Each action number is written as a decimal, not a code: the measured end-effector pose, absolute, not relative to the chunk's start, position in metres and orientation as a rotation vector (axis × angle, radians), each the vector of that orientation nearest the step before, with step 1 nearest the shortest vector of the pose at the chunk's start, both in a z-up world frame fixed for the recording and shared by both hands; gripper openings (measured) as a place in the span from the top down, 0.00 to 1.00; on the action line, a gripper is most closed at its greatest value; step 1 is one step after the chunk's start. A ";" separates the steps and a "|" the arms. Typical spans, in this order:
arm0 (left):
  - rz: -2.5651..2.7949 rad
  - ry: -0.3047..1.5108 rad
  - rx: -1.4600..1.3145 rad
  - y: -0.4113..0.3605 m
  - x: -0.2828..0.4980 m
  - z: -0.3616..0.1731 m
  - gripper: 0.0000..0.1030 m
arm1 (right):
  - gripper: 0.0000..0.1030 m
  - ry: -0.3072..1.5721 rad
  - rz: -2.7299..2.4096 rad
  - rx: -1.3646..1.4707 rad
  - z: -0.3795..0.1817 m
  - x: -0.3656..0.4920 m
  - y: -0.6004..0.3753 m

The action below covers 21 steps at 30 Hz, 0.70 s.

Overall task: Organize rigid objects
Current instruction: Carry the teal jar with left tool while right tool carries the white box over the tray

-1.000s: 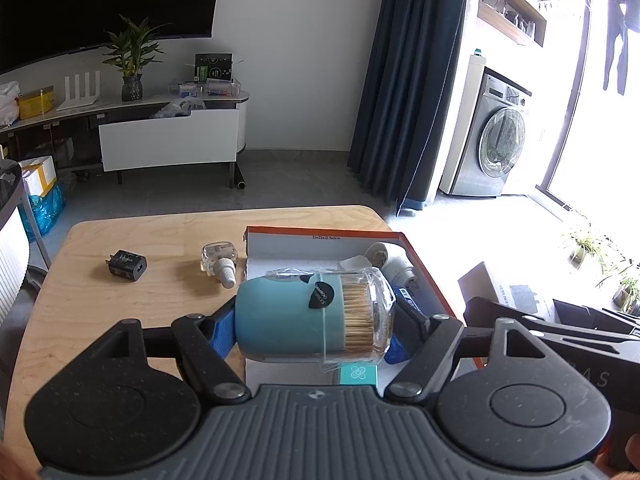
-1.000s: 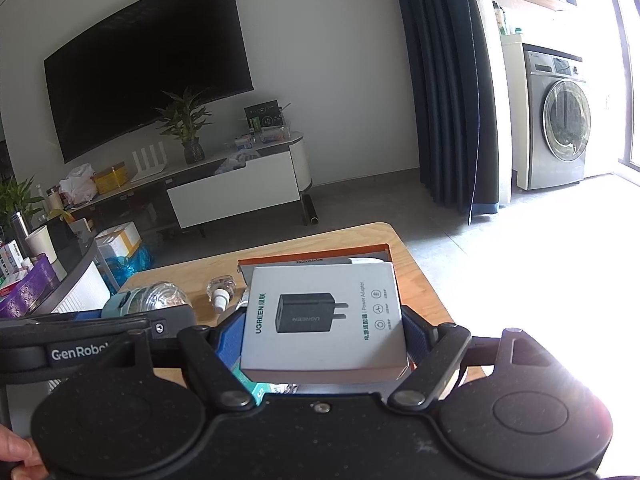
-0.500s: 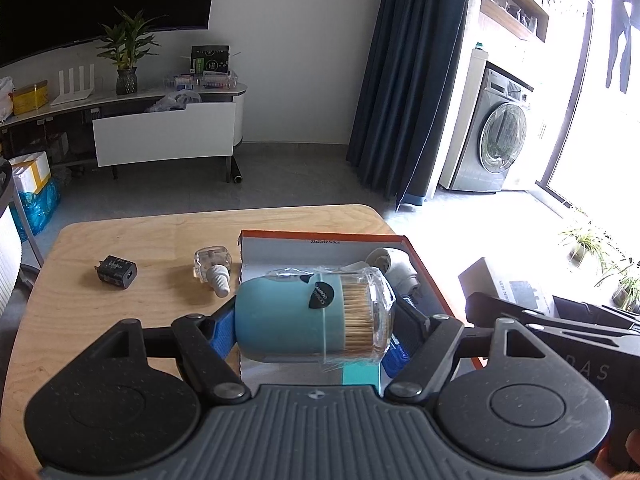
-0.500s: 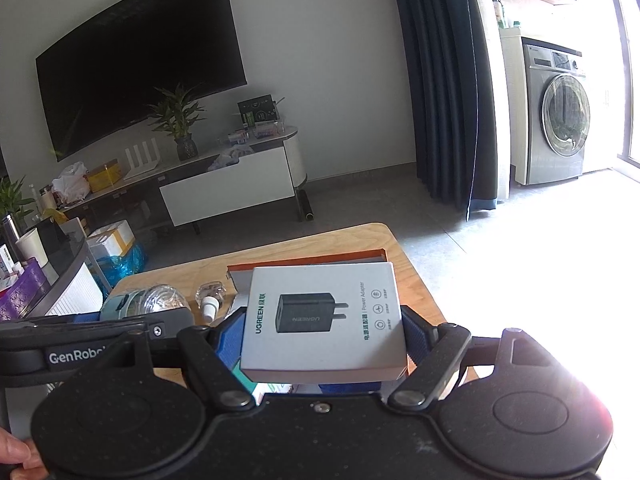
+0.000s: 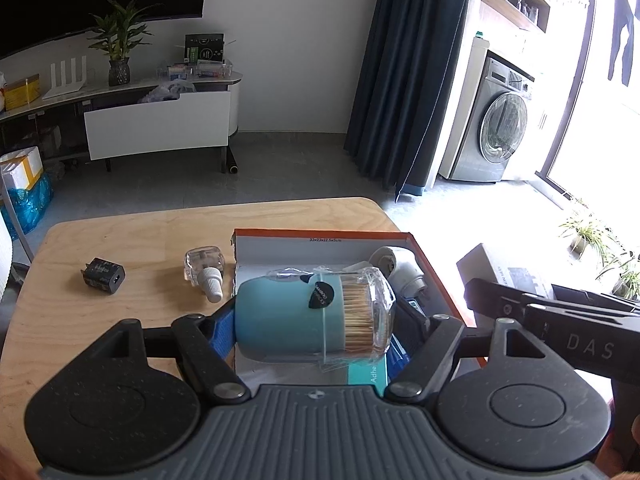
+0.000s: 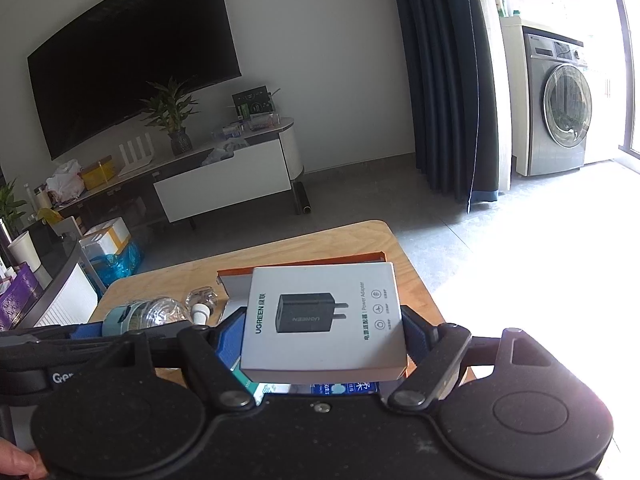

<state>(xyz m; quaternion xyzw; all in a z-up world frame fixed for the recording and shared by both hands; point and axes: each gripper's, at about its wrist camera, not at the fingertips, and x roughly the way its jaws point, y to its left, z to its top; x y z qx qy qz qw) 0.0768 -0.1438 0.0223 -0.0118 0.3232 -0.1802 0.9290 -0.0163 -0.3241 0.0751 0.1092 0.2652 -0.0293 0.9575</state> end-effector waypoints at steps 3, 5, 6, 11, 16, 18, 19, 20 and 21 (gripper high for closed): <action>-0.372 0.670 -0.023 -0.146 0.083 0.021 0.25 | 0.10 0.545 -0.062 0.221 0.076 -0.009 -0.326; -0.373 0.673 -0.023 -0.148 0.086 0.020 0.25 | 0.10 0.548 -0.064 0.226 0.076 -0.005 -0.329; -0.373 0.676 -0.022 -0.149 0.088 0.020 0.25 | 0.10 0.552 -0.065 0.229 0.075 -0.002 -0.330; -0.367 0.691 -0.022 -0.150 0.098 0.016 0.25 | 0.10 0.569 -0.062 0.246 0.071 0.012 -0.335; -0.365 0.702 -0.027 -0.149 0.106 0.013 0.25 | 0.10 0.589 -0.071 0.260 0.065 0.027 -0.341; -0.358 0.707 -0.033 -0.147 0.111 0.011 0.25 | 0.10 0.595 -0.068 0.262 0.063 0.033 -0.341; -0.355 0.709 -0.036 -0.147 0.113 0.011 0.25 | 0.10 0.598 -0.066 0.263 0.062 0.036 -0.341; -0.351 0.712 -0.040 -0.146 0.115 0.011 0.25 | 0.10 0.601 -0.063 0.262 0.061 0.039 -0.341; -0.349 0.713 -0.044 -0.145 0.117 0.011 0.25 | 0.10 0.603 -0.062 0.260 0.060 0.041 -0.341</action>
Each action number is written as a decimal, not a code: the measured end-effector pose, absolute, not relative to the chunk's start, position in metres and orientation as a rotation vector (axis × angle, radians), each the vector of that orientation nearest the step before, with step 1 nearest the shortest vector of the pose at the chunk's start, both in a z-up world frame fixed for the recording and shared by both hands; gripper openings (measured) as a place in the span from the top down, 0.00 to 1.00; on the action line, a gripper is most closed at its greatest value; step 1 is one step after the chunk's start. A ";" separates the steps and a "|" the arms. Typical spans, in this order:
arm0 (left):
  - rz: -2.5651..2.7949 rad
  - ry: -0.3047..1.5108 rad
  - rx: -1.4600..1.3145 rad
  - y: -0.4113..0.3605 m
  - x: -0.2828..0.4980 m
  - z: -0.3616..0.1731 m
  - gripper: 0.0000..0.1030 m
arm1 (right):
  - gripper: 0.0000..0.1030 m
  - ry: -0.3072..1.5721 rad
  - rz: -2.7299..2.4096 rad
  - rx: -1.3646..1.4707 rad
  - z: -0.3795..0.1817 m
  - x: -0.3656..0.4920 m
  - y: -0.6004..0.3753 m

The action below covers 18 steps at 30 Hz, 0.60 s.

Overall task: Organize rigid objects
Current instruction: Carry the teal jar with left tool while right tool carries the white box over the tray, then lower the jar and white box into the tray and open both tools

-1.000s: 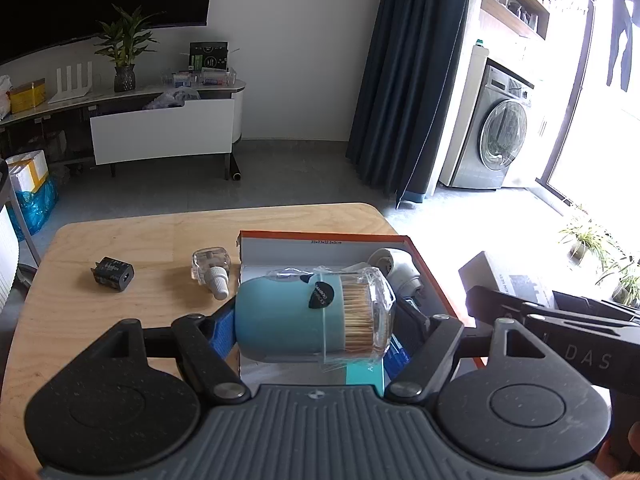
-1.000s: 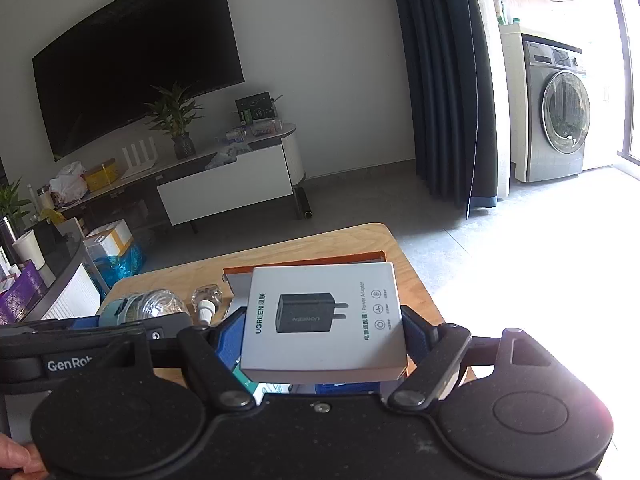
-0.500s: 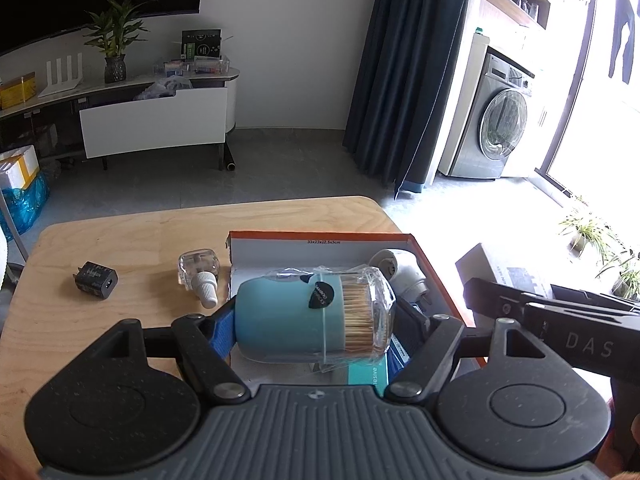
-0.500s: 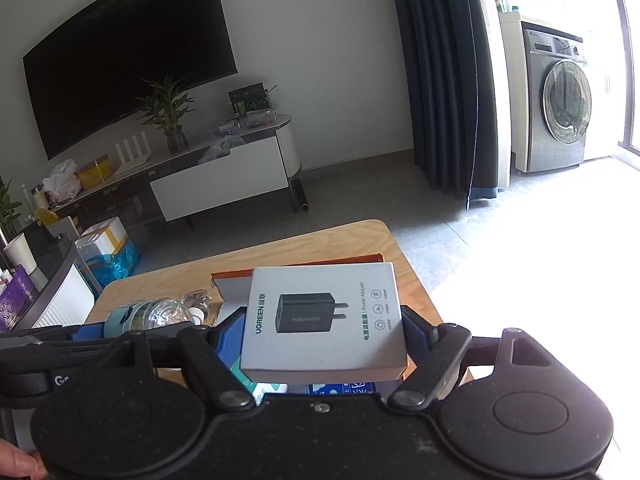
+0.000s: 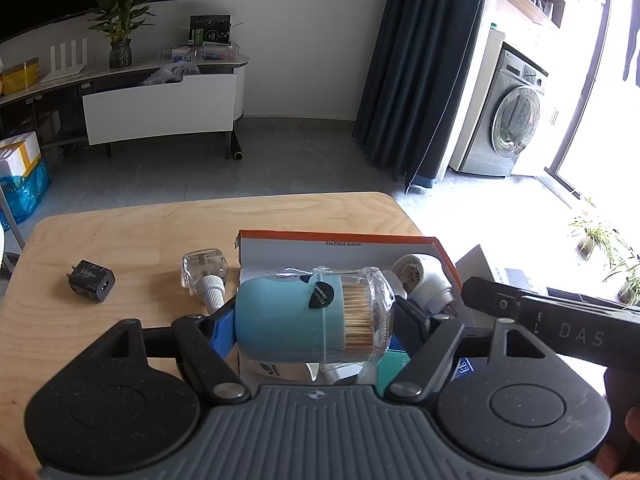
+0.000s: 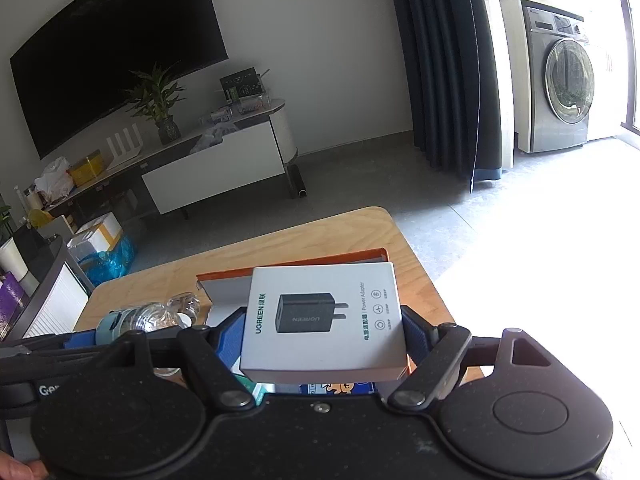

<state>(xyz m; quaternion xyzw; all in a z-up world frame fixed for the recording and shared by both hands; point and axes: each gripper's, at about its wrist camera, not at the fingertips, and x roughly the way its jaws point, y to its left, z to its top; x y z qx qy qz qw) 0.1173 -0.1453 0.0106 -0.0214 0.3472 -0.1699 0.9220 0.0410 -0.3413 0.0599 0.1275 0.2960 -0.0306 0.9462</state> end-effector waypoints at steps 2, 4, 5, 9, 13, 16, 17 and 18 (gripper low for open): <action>-0.340 0.714 -0.053 -0.144 0.122 0.010 0.25 | 0.10 0.604 -0.065 0.258 0.057 0.047 -0.341; -0.334 0.718 -0.059 -0.144 0.127 0.010 0.25 | 0.10 0.607 -0.057 0.265 0.055 0.055 -0.341; -0.332 0.719 -0.060 -0.144 0.129 0.010 0.25 | 0.10 0.612 -0.053 0.270 0.053 0.058 -0.341; -0.325 0.728 -0.057 -0.145 0.136 0.008 0.25 | 0.08 0.607 -0.049 0.288 0.049 0.067 -0.343; -0.332 0.738 -0.050 -0.150 0.144 0.007 0.25 | 0.07 0.570 -0.053 0.313 0.051 0.058 -0.348; -0.348 0.748 -0.046 -0.156 0.151 0.005 0.25 | 0.07 0.559 -0.069 0.309 0.053 0.052 -0.352; -0.351 0.751 -0.044 -0.158 0.153 0.004 0.25 | 0.07 0.556 -0.072 0.306 0.054 0.050 -0.353; -0.354 0.755 -0.041 -0.161 0.156 0.003 0.25 | 0.07 0.551 -0.076 0.303 0.054 0.048 -0.354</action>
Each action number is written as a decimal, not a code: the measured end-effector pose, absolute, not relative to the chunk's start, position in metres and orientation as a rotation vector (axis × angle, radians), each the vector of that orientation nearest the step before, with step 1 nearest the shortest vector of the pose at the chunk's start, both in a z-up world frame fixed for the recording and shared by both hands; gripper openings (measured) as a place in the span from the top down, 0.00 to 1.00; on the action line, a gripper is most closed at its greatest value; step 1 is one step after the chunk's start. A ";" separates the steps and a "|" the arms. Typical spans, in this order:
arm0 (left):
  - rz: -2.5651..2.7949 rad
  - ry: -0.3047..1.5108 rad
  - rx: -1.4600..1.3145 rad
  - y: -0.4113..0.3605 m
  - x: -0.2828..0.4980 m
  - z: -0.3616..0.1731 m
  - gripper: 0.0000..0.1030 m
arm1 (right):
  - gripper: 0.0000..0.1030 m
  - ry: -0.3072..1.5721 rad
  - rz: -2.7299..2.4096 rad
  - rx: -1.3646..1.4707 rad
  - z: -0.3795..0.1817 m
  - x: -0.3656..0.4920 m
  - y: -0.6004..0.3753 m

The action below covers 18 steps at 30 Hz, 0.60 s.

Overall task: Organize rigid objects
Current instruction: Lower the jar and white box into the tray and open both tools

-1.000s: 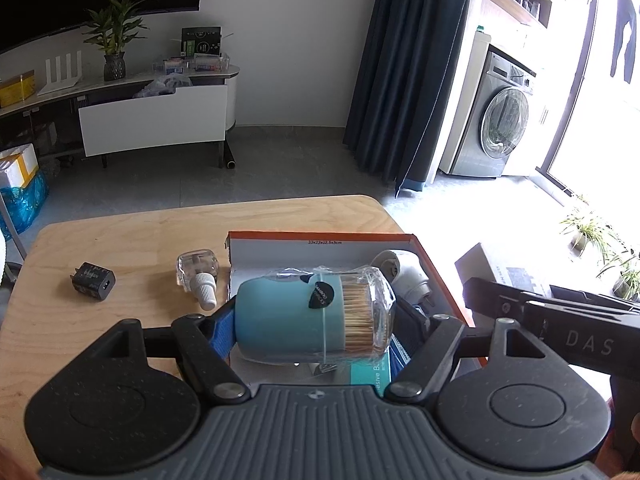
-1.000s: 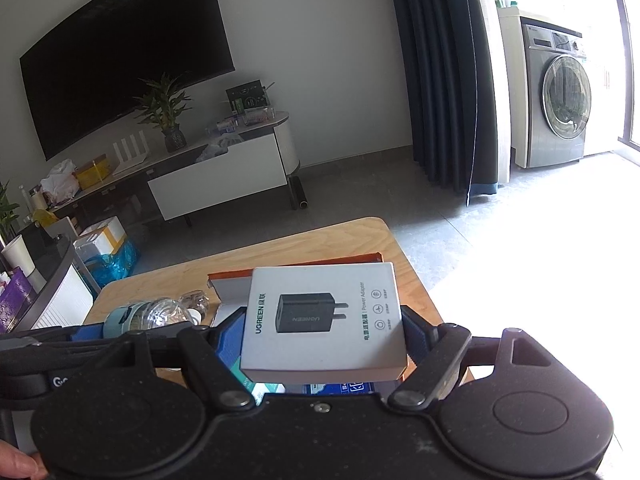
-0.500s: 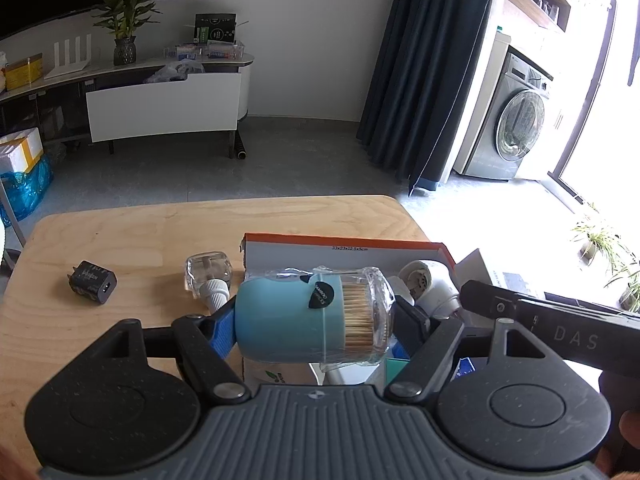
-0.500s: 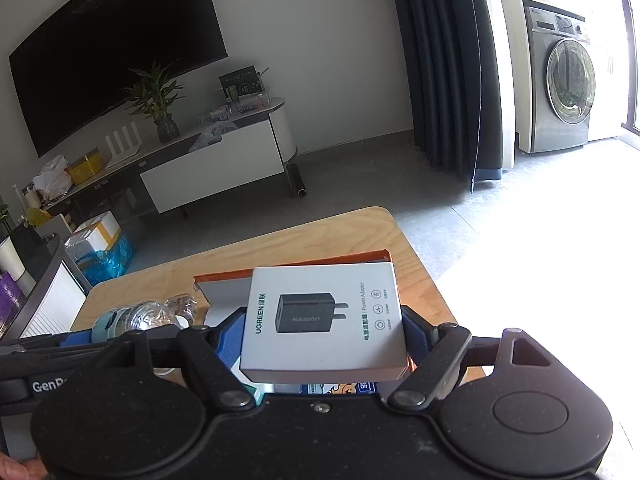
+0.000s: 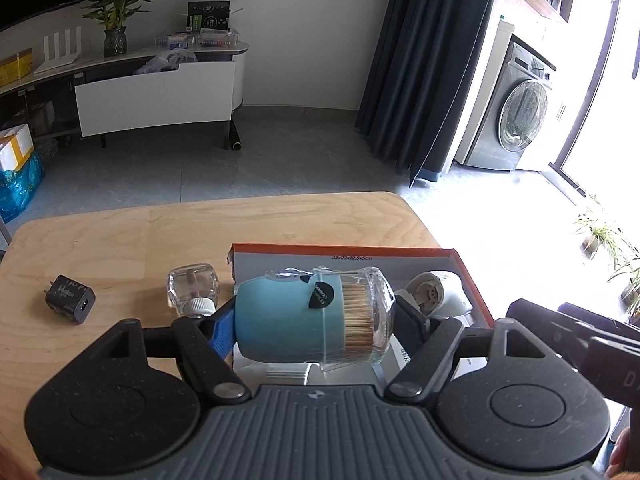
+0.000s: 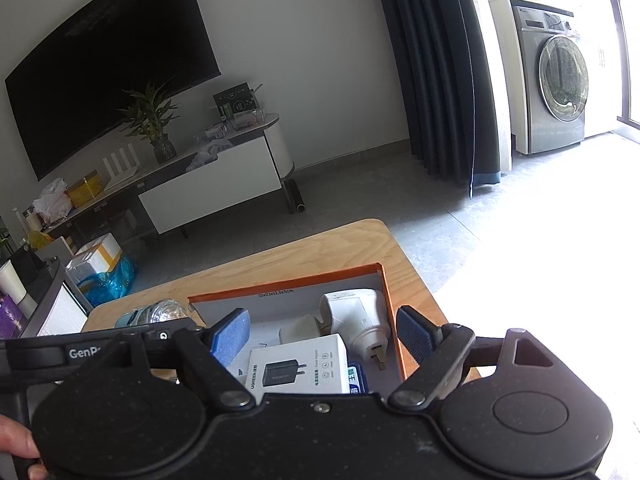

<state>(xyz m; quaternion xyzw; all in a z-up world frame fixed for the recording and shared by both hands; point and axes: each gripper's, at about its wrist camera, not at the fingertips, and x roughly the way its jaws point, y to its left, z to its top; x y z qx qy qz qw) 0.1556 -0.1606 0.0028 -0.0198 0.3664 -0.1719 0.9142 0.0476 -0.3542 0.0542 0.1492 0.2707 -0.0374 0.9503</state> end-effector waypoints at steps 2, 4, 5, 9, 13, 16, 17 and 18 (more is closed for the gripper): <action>-0.368 0.761 -0.038 -0.166 0.159 0.001 0.25 | 0.07 0.541 -0.087 0.304 0.055 0.044 -0.357; -0.386 0.762 -0.029 -0.172 0.162 0.001 0.25 | 0.07 0.536 -0.092 0.309 0.056 0.042 -0.359; -0.396 0.761 -0.022 -0.176 0.164 0.001 0.25 | 0.07 0.534 -0.094 0.312 0.057 0.041 -0.361; -0.403 0.768 -0.017 -0.181 0.171 -0.001 0.20 | 0.07 0.526 -0.095 0.314 0.059 0.039 -0.362; -0.404 0.756 -0.042 -0.171 0.169 0.003 0.17 | 0.07 0.516 -0.086 0.306 0.063 0.035 -0.359; -0.381 0.746 -0.049 -0.160 0.165 0.007 0.17 | 0.07 0.509 -0.080 0.306 0.066 0.034 -0.355; -0.376 0.748 -0.055 -0.156 0.164 0.009 0.17 | 0.07 0.506 -0.073 0.304 0.067 0.034 -0.353; -0.368 0.747 -0.057 -0.153 0.162 0.010 0.17 | 0.07 0.504 -0.068 0.301 0.068 0.033 -0.351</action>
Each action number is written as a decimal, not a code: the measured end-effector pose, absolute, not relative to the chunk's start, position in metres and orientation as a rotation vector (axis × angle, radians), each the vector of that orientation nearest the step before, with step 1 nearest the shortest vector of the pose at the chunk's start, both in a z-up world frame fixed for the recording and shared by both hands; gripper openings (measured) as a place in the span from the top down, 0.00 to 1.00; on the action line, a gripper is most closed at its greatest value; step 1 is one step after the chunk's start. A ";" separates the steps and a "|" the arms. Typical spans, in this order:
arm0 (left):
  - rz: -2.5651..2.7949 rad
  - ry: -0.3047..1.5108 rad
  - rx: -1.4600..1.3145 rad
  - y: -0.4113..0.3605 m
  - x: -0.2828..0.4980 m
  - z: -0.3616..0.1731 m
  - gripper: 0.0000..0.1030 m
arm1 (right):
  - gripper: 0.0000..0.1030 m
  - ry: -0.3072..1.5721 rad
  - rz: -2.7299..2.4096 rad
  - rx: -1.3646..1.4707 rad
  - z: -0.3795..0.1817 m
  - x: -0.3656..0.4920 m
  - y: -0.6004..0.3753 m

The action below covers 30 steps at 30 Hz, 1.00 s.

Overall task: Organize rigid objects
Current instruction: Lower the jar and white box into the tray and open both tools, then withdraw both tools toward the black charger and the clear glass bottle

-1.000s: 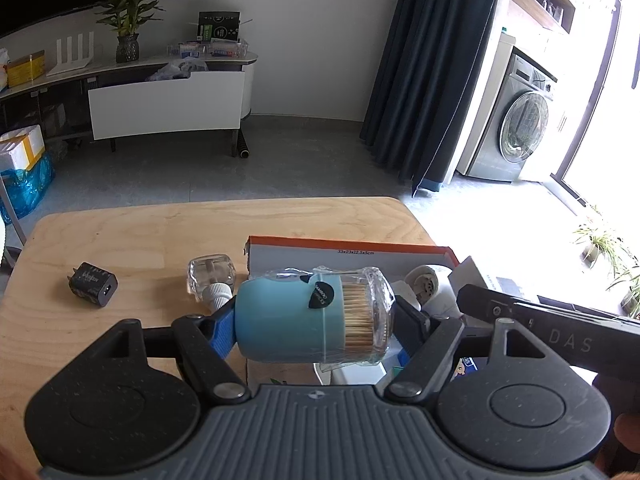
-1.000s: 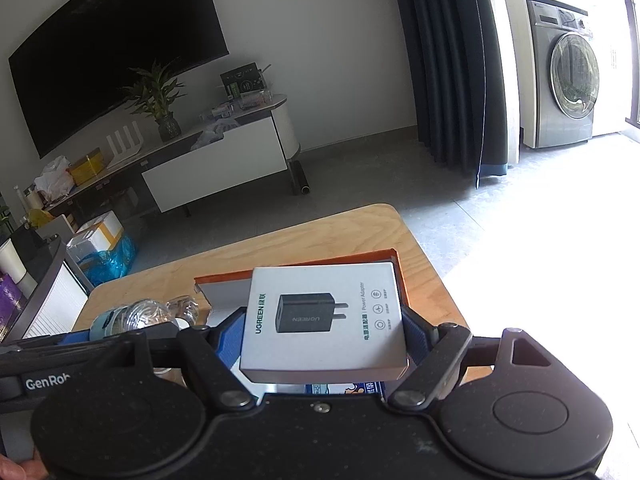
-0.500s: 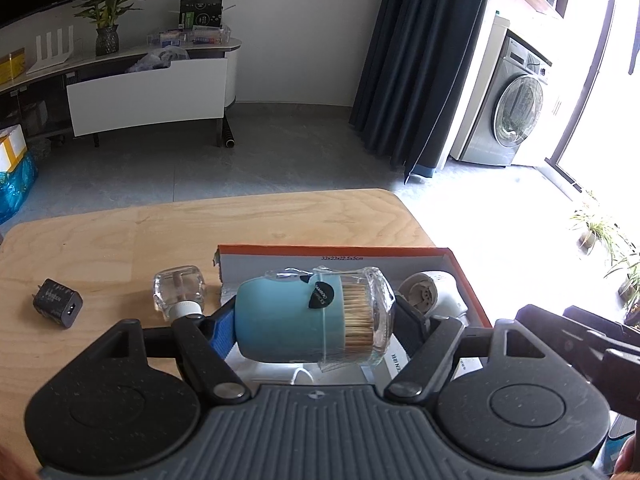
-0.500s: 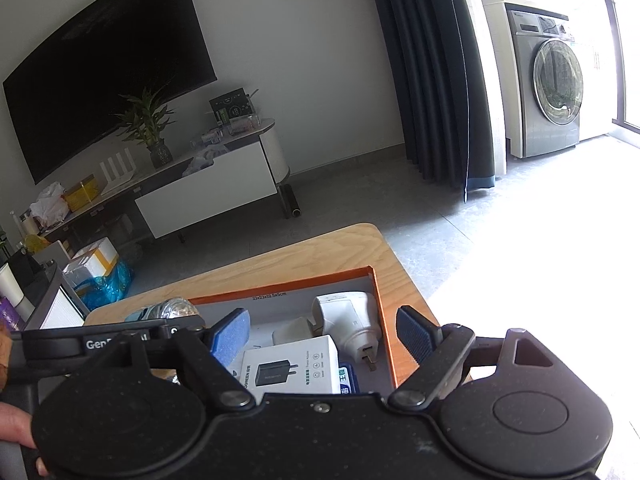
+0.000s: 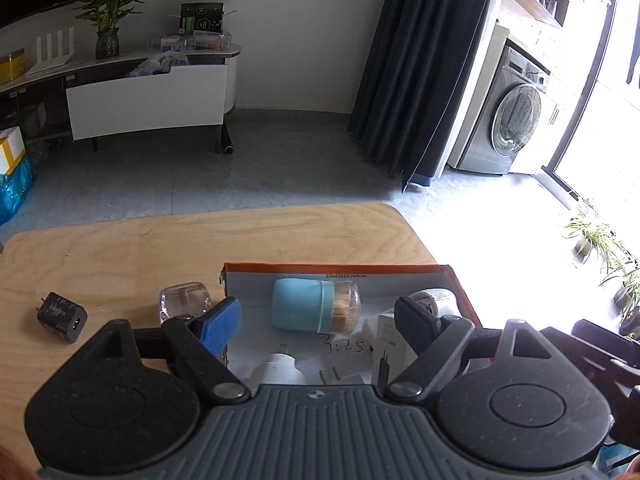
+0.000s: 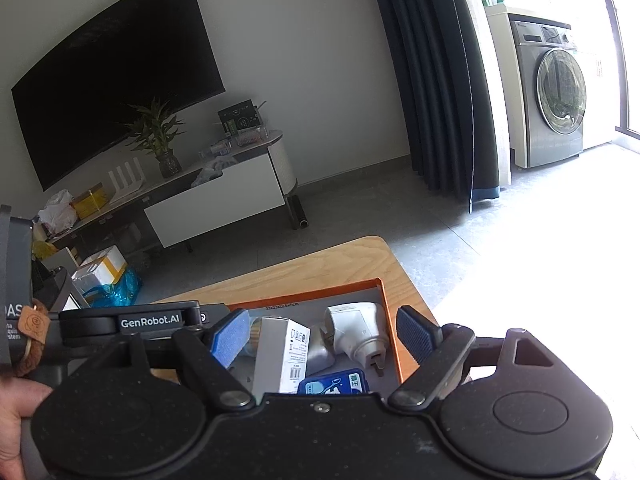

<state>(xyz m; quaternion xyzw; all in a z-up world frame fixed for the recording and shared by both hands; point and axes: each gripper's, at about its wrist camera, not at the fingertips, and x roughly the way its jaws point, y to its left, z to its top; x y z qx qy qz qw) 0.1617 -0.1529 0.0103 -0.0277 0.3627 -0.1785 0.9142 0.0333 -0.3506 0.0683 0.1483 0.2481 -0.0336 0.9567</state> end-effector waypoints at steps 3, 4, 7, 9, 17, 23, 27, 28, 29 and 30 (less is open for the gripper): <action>-0.347 0.741 -0.050 -0.145 0.155 0.017 0.16 | 0.07 0.506 -0.048 0.291 0.071 0.033 -0.343; -0.341 0.740 -0.048 -0.143 0.153 0.018 0.15 | 0.07 0.507 -0.042 0.288 0.072 0.033 -0.340; -0.314 0.733 -0.033 -0.136 0.144 0.023 0.10 | 0.07 0.513 -0.022 0.272 0.075 0.034 -0.329; -0.296 0.727 -0.030 -0.130 0.140 0.025 0.07 | 0.07 0.520 -0.010 0.259 0.076 0.034 -0.322; -0.236 0.723 -0.051 -0.100 0.130 0.026 0.04 | 0.06 0.540 0.030 0.220 0.081 0.035 -0.294; -0.206 0.710 -0.072 -0.076 0.122 0.028 0.04 | 0.06 0.559 0.071 0.188 0.081 0.039 -0.270; -0.179 0.711 -0.091 -0.058 0.120 0.025 0.04 | 0.06 0.571 0.101 0.165 0.080 0.045 -0.251; -0.174 0.711 -0.096 -0.054 0.120 0.024 0.04 | 0.06 0.574 0.108 0.160 0.079 0.046 -0.247; -0.169 0.712 -0.099 -0.050 0.120 0.023 0.04 | 0.06 0.578 0.114 0.156 0.079 0.048 -0.243; -0.164 0.711 -0.104 -0.046 0.120 0.022 0.04 | 0.06 0.582 0.122 0.151 0.078 0.049 -0.239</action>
